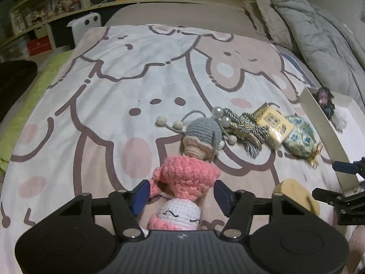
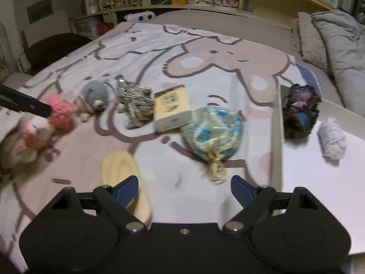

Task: Organize objects
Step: 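Grasp the pink-and-white doll with left tool while right tool grasps wooden block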

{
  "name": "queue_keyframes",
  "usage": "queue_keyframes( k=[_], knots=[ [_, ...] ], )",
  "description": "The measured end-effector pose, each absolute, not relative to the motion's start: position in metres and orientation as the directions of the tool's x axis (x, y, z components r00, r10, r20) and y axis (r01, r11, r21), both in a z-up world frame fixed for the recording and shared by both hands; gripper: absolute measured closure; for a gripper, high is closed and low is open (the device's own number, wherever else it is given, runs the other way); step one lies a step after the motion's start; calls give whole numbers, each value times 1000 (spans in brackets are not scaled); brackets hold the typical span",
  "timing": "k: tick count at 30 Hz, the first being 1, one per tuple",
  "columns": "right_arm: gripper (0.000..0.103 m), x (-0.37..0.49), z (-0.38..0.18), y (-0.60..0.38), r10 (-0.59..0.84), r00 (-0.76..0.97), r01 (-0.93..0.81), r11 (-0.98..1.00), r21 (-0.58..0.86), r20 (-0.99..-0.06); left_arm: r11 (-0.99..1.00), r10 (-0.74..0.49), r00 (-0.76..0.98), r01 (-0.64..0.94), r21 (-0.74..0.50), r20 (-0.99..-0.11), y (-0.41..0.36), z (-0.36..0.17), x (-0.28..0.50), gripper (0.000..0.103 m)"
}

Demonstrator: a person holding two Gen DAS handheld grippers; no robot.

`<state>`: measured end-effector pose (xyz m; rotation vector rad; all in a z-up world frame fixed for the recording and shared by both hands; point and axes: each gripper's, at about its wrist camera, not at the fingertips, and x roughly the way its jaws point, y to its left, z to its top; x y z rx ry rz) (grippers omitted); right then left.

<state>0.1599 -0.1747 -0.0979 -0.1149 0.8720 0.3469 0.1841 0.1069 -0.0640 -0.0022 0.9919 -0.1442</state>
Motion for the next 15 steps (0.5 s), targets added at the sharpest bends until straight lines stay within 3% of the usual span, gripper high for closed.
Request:
queue_keyframes(
  k=[6,11,15],
  knots=[
    [24,162,-104,-162,387,495,-400,896,192,-778,982,-107,507,189,-11,-855,98,-74,188,54],
    [26,167,-115,-150,387,446,-439,880,180,-807,969,-58,468,238,62,-882,87,-87,193,59],
    [36,173,-125,-145,380,412,-463,870,169,-828,967,-50,454,247,71,-890,84,-93,198,62]
  ],
)
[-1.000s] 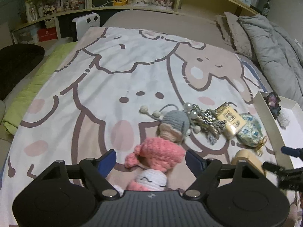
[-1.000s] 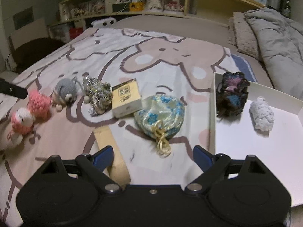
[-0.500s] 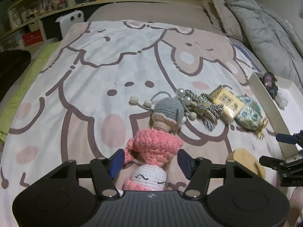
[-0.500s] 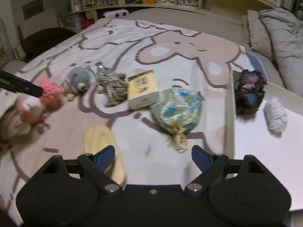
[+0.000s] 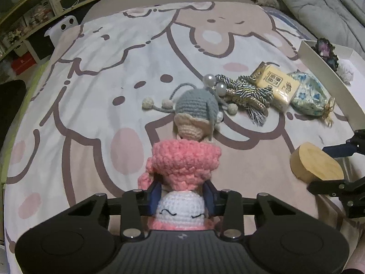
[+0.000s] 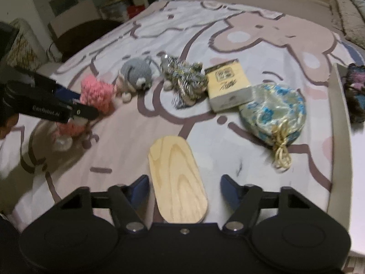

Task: Organize objects
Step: 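Grasp the pink-and-white doll with left tool while right tool grasps wooden block, then carry the doll and wooden block into the tray and release both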

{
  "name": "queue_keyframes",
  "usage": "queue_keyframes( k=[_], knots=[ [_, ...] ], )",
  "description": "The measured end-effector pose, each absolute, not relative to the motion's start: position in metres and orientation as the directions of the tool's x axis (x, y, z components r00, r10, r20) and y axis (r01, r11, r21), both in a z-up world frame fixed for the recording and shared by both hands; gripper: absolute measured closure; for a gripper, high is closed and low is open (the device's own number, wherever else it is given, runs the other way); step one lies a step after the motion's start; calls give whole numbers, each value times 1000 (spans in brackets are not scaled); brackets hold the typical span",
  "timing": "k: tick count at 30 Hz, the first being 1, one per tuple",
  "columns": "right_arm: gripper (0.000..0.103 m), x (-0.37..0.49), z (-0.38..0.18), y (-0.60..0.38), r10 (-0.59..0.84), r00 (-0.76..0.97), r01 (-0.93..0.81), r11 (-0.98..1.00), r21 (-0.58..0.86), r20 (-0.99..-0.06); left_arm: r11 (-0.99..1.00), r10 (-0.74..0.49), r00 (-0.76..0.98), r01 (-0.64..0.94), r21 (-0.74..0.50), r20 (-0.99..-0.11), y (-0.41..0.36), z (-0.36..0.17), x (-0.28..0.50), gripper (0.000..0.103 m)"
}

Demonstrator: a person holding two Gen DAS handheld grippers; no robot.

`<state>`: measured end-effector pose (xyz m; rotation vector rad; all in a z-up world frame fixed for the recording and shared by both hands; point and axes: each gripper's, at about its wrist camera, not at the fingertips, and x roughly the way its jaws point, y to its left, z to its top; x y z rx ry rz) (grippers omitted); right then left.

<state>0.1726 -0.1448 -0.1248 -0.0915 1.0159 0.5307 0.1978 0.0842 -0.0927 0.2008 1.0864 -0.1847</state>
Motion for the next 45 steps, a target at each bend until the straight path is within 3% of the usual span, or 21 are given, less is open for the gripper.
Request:
queue_keyframes(
  k=[7,10,12,30,45],
  knots=[
    [39,175,-128,-136,376,415,-490,860,145,-828,965,-30,429,249,87,-903,80,-100,200,62],
    [53,173,-127,-135,381,417,-501,854,141,-825,959,-18,424,263,104,-905,77,-101,198,63],
    [55,172,-125,-135,378,420,-496,857,140,-825,956,-14,425,271,113,-905,75,-100,196,63],
    [55,166,-77,-160,367,559,-357,916,185,-743,988,-111,604,153,-21,-789,65,-47,167,67],
    [55,149,-26,-226,261,672,-221,964,149,-693,983,-182,670,143,-115,-720,17,-9,153,67]
  ],
)
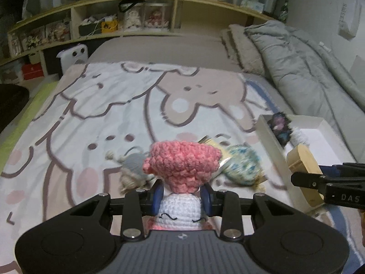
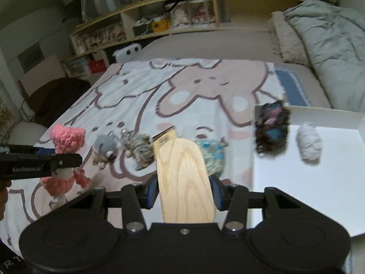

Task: Organize objects
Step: 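Carry the doll and wooden block into the tray and release both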

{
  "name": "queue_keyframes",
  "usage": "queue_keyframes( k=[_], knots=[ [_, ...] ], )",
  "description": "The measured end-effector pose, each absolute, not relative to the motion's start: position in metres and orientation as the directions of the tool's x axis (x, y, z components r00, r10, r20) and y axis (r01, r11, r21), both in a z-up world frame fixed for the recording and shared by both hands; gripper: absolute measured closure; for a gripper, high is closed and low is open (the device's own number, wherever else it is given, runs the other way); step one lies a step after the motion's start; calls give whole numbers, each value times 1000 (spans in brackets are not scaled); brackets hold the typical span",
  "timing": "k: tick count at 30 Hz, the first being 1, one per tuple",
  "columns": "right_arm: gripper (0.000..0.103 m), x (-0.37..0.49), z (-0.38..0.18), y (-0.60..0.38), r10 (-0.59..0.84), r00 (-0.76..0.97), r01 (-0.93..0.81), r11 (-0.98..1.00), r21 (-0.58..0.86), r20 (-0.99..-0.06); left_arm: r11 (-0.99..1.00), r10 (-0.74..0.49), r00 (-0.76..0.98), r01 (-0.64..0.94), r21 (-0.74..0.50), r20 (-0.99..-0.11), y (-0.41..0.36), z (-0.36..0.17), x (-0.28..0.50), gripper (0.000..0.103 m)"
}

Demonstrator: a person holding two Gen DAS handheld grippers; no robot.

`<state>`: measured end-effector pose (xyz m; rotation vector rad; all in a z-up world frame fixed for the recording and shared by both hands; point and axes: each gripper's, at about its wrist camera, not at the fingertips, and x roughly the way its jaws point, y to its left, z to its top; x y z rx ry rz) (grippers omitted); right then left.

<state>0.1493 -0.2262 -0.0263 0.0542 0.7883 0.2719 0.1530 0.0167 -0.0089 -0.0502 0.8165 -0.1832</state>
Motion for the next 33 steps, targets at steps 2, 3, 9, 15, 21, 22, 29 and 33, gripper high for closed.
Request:
queue_keyframes(
  k=[2,3,9,15,21,22,29,33],
  knots=[
    [55,148,-21,-241,245,683,-205,968,142,-688,978,-206,677,157,-134,-706,3,-2,156,67],
    [55,147,-18,-251,235,688,-193,971,139,-687,976,-216,681,165,-141,-700,-4,1,157,67],
    [55,145,-2,-307,172,723,-121,985,123,-669,955,-290,688,248,-160,-665,-62,18,166,67],
    [55,145,7,-364,114,749,-48,992,118,-653,929,-361,678,318,-186,-641,-125,26,180,67],
    [55,149,9,-412,72,764,4,993,116,-642,901,-428,656,366,-235,-622,-187,27,197,67],
    [55,151,10,-419,66,766,13,993,118,-639,896,-438,652,371,-243,-619,-196,26,199,67],
    [55,164,8,-469,31,777,51,992,112,-629,857,-512,618,413,-308,-596,-257,11,221,67],
    [55,174,-1,-496,14,773,71,992,108,-635,834,-552,592,412,-368,-587,-285,-5,238,67]
  ],
)
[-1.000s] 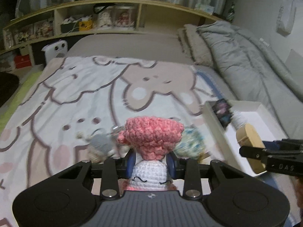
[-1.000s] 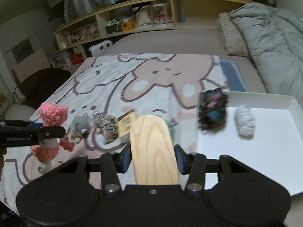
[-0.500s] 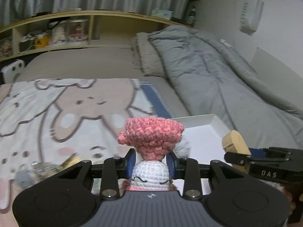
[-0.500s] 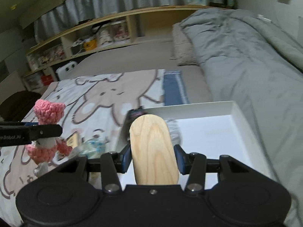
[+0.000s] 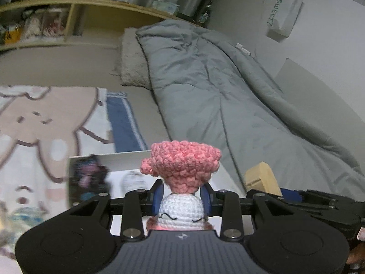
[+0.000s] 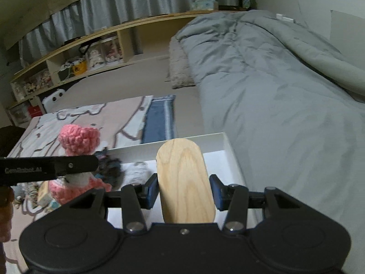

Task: Organize objects
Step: 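Carry the doll and wooden block into the tray and release both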

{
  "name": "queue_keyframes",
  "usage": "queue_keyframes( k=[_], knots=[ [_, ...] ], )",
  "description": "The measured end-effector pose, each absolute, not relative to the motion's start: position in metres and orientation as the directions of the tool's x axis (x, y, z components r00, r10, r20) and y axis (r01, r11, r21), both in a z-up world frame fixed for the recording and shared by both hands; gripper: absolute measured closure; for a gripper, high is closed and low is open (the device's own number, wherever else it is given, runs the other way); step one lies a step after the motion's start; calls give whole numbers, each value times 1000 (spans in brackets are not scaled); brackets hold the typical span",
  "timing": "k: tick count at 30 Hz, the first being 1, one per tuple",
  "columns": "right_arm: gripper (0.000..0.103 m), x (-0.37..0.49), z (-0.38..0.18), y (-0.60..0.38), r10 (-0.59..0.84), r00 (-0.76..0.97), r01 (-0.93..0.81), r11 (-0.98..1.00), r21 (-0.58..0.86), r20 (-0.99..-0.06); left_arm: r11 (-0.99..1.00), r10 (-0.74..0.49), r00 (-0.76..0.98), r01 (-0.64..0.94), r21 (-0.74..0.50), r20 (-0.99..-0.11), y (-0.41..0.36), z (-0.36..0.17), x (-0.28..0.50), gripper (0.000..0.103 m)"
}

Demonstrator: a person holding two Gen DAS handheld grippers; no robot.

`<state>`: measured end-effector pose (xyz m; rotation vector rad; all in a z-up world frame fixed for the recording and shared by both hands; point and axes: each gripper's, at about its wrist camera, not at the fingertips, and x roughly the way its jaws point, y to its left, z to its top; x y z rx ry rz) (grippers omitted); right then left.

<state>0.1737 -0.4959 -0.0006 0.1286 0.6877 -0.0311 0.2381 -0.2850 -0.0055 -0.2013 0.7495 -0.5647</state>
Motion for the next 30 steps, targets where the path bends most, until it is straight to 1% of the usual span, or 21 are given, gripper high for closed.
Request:
queue_keyframes(
  k=[7,11,18,26,28,30],
  knots=[
    [55,199,-21,-529,-4,763,102,988,115,-647,801,-596,565,360,-479,-571,-320,-40,273,66],
    [55,221,-33,-535,8,756,97,987,124,-654,801,-591,559,323,-504,-581,-335,-61,296,66],
    [55,259,-54,-538,21,739,81,990,119,-674,831,-546,563,274,-483,-621,-344,-95,332,66],
    [55,284,-79,-540,36,711,75,989,126,-702,853,-518,559,281,-440,-648,-355,-108,346,65],
    [54,284,-82,-539,27,707,78,990,117,-706,858,-510,553,274,-434,-659,-357,-108,346,62],
    [49,280,-81,-539,16,713,85,990,108,-701,860,-507,550,274,-430,-663,-357,-108,343,61]
  ],
)
